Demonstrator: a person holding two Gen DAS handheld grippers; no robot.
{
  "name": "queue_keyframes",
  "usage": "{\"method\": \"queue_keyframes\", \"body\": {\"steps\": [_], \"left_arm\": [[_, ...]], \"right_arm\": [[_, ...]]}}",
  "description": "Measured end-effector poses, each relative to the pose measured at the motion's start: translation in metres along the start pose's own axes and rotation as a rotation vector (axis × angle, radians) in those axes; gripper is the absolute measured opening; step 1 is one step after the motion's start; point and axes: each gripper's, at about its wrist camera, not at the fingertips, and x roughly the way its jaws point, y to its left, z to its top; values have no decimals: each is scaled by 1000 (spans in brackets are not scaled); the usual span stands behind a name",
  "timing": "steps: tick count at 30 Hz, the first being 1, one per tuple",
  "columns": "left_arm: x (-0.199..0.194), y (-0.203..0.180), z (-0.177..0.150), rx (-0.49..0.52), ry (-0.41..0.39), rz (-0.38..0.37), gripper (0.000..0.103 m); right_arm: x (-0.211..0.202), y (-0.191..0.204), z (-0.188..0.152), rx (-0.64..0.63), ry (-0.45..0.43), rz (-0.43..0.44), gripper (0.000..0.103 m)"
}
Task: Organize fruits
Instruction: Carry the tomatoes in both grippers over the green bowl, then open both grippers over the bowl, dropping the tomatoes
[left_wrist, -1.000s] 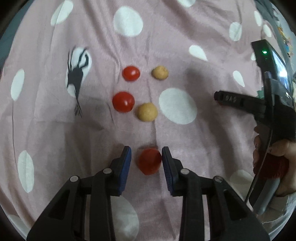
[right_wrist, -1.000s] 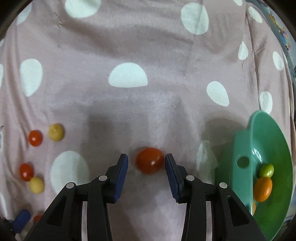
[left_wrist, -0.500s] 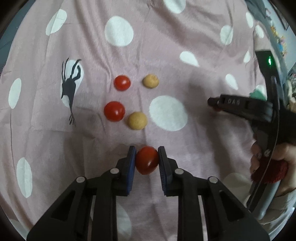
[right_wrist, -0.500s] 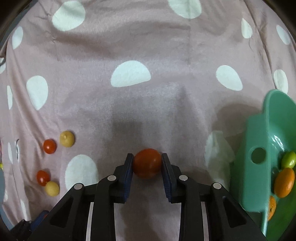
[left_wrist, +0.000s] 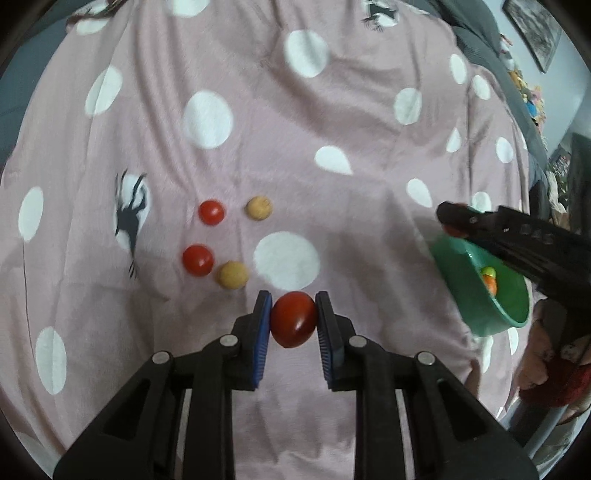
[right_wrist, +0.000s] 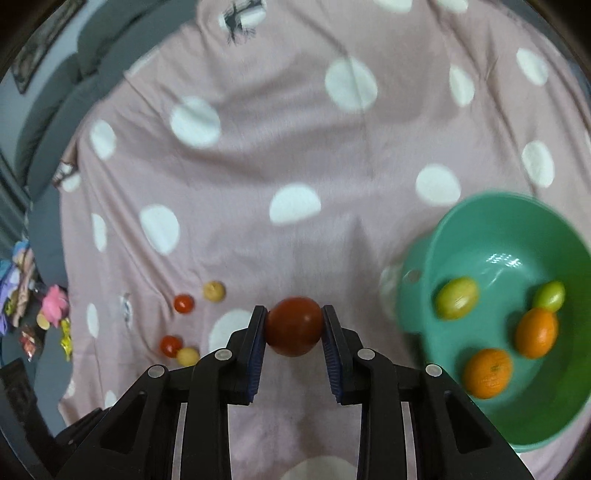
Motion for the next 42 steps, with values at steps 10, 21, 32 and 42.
{"method": "queue_keyframes", "body": {"steps": [10,21,32,42], "left_arm": [[3,-91,31,140,-67,-84,23],[37,-181,43,261,-57,-158,23],[77,-215,36,321,21,-190,23],[97,-223,32,342,58,-182,24]], "right_arm": [[-56,-56,12,79,-161,-74,31],[-79,-126,6,270,-187,-150,31],[-77,-153,1,335,-164,-204,31],[-72,-159,0,373,-148,-232,31]]}}
